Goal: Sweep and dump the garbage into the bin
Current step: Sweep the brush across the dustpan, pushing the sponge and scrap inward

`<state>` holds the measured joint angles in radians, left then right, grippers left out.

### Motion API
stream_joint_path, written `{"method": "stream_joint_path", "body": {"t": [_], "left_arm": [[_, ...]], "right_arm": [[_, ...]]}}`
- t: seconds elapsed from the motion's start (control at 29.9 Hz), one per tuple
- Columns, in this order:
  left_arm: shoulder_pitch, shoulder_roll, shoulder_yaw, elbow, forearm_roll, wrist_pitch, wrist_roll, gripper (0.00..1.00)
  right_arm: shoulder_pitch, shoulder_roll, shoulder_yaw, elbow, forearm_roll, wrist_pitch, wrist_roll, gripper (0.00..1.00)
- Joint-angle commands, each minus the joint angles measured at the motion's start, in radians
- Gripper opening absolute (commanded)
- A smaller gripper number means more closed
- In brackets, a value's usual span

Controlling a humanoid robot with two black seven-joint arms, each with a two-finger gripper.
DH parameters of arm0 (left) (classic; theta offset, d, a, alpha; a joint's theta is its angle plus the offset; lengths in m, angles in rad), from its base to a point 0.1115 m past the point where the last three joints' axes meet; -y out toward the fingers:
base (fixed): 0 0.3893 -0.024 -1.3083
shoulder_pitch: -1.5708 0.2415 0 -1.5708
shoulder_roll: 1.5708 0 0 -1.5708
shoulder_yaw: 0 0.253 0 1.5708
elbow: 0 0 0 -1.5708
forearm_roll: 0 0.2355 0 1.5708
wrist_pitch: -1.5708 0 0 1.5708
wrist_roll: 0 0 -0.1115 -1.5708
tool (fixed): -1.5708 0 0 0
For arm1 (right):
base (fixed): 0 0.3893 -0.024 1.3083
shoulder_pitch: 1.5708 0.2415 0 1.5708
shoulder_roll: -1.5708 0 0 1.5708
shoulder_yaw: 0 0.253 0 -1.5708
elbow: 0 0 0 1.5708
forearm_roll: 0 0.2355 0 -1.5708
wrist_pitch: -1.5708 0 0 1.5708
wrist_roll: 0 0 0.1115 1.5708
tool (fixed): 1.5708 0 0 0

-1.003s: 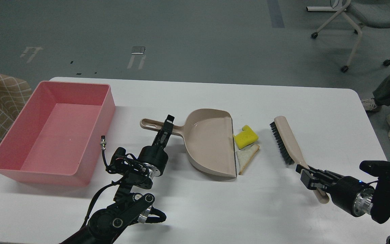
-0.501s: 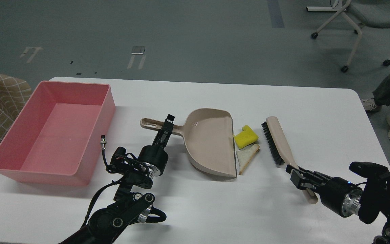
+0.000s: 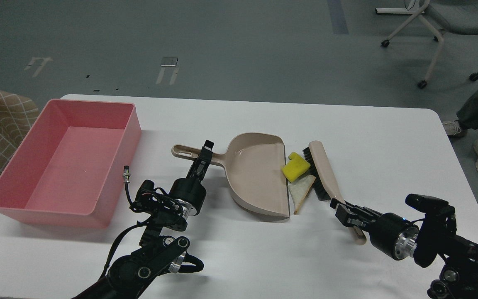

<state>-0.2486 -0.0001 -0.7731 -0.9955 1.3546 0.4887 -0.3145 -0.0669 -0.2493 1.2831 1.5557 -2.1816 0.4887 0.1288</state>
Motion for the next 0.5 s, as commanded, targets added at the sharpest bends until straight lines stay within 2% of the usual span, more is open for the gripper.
{"method": "stream_joint_path", "body": {"t": [0.0, 0.17, 0.4, 0.47], "left_arm": [[-0.001, 0.000, 0.000, 0.000, 0.000, 0.000, 0.000, 0.18], [-0.001, 0.000, 0.000, 0.000, 0.000, 0.000, 0.000, 0.18], [-0.003, 0.000, 0.000, -0.002, 0.000, 0.000, 0.000, 0.18], [-0.005, 0.000, 0.000, -0.002, 0.000, 0.000, 0.000, 0.18]], "right_arm": [[0.038, 0.051, -0.002, -0.029, 0.000, 0.000, -0.001, 0.00], [0.068, 0.119, -0.019, -0.048, 0.000, 0.000, -0.003, 0.00], [0.088, 0.246, -0.021, -0.043, 0.000, 0.000, -0.026, 0.00], [0.093, 0.249, -0.016, -0.040, 0.000, 0.000, -0.034, 0.00]]}}
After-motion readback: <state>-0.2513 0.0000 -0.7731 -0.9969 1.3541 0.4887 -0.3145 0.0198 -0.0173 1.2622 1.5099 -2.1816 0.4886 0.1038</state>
